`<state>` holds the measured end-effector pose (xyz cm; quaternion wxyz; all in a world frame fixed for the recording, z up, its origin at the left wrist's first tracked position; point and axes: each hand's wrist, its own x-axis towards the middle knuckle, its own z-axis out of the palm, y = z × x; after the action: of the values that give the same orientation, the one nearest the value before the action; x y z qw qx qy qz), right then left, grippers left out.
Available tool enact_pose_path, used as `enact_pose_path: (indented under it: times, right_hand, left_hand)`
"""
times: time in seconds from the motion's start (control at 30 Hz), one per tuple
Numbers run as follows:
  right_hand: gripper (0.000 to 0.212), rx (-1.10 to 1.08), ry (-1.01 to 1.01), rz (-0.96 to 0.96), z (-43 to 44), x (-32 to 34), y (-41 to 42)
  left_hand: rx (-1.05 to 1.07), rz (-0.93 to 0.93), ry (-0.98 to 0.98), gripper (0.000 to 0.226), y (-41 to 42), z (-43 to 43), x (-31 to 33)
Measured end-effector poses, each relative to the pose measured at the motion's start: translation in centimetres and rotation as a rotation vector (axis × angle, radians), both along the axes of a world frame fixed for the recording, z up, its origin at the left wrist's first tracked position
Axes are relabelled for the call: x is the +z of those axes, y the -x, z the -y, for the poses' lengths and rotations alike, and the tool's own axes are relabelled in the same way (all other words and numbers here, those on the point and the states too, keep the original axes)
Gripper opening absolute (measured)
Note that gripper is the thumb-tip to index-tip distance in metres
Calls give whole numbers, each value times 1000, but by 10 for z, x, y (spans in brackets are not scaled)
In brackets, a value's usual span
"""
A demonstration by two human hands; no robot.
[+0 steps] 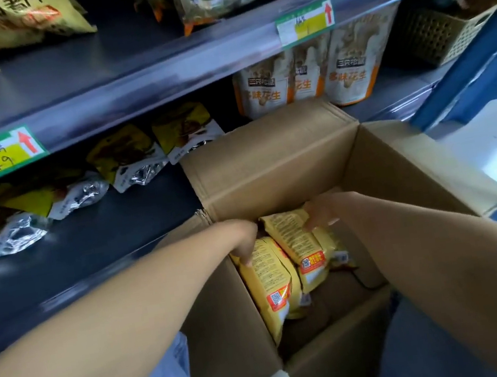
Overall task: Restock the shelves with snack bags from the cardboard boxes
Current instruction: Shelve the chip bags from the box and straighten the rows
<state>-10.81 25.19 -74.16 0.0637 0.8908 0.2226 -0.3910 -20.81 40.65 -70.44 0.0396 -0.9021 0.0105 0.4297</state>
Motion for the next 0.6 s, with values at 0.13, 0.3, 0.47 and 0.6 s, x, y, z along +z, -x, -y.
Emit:
enact_pose_path:
  times: [0.13,0.3,0.47,0.6]
  right_hand:
    - [60,-58,25,-40,-8,-9,9]
    - [64,-157,53,-30,-25,-33,20]
    - [112,-338,-20,37,-26,-43,26]
    - [70,-304,-76,74,-16,-39,4]
  left_hand:
    - [-155,-17,-103,82,-2,0,-14]
    - [-362,121,-137,87,0,7,-36]
    - [-546,206,-62,65,-5,11,-37]
    - [-519,289,-2,30,-14,7,-35]
